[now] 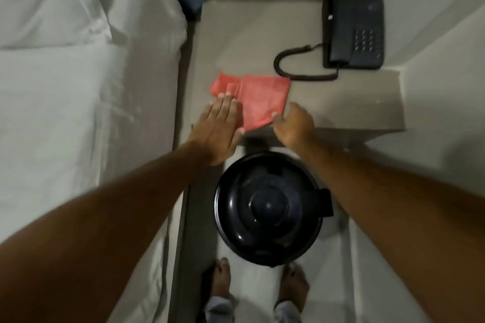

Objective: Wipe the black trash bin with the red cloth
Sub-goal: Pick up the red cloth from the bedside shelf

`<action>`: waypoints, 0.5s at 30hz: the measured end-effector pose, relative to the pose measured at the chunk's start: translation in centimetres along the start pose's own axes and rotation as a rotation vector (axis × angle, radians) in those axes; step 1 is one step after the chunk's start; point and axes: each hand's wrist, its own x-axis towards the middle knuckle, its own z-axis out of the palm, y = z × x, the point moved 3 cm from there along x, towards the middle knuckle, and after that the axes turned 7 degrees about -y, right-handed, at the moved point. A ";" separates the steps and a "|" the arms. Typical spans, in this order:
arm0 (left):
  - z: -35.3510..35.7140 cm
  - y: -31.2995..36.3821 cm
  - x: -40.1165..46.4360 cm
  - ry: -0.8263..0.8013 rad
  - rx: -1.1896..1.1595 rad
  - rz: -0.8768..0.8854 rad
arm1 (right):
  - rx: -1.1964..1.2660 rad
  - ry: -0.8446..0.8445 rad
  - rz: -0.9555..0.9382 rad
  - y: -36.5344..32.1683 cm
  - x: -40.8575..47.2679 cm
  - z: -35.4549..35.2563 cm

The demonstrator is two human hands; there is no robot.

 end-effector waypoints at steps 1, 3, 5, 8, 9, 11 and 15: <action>0.2 -0.3 0.8 -0.020 -0.005 0.016 | 0.062 0.047 0.030 -0.4 1.2 0.3; 2.0 -0.8 1.9 -0.057 -0.017 0.042 | 0.234 0.089 0.117 -0.8 2.7 1.8; 2.9 -1.2 2.1 -0.041 -0.018 0.049 | 0.407 0.096 0.226 -0.9 4.1 2.7; 2.9 -1.6 2.2 -0.036 -0.061 0.057 | 0.638 -0.024 0.252 -1.4 5.2 3.1; 2.8 -1.7 2.1 -0.052 -0.069 0.056 | 0.706 -0.047 0.242 -1.5 4.7 2.9; 2.6 -1.3 1.5 -0.033 -0.082 0.047 | 0.870 -0.091 0.197 -1.9 3.3 2.2; 5.8 3.8 -4.1 0.161 -0.292 0.053 | 1.221 0.020 0.033 0.4 -3.0 -0.4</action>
